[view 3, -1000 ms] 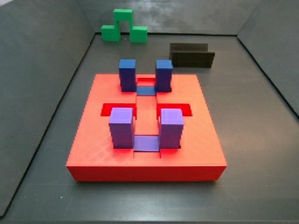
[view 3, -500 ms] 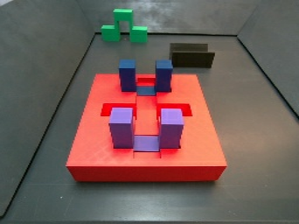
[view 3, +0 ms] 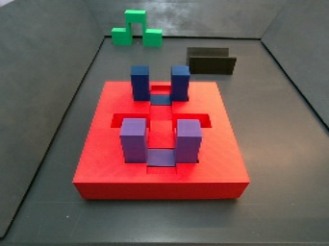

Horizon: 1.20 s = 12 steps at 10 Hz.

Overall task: Pick up the yellow object. Move up. Move to above the board. Insert the yellow object.
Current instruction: Insert the yellow object.

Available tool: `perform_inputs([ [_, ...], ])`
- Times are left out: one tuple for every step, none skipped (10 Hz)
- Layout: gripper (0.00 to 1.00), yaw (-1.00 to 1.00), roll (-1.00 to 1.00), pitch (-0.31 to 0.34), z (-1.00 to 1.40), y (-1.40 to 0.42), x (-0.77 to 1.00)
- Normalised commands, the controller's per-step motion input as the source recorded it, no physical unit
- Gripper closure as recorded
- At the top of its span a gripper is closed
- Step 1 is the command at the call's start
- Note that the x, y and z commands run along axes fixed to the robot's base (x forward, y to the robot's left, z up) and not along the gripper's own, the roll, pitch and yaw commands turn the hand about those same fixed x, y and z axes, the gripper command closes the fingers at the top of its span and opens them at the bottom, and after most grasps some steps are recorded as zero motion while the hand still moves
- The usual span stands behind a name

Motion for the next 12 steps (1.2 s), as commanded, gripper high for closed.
perform_inputs([
  [1.0,0.0,0.02,-0.023,-0.06,0.0,0.0],
  [1.0,0.01,0.14,-0.213,-0.79,-0.33,-0.1],
  [1.0,0.15,0.19,-0.14,-0.83,-0.45,-0.07],
  [1.0,0.22,0.2,-0.133,-0.83,-0.44,-0.1],
  [1.0,0.18,0.16,-0.161,-0.82,-0.53,-0.03],
  [1.0,0.15,0.08,-0.094,-0.99,-0.38,0.13],
  [1.0,0.0,0.0,-0.071,-1.0,-0.07,0.53],
  [1.0,-0.07,0.0,-0.074,-1.0,-0.01,0.82],
  [1.0,-0.19,0.06,-0.039,-1.0,0.0,0.73],
  [1.0,-0.23,0.17,-0.001,-0.97,0.13,0.37],
  [1.0,-0.25,0.15,-0.034,-0.95,0.14,-0.01],
  [1.0,-0.18,0.13,-0.11,-0.84,0.14,-0.33],
])
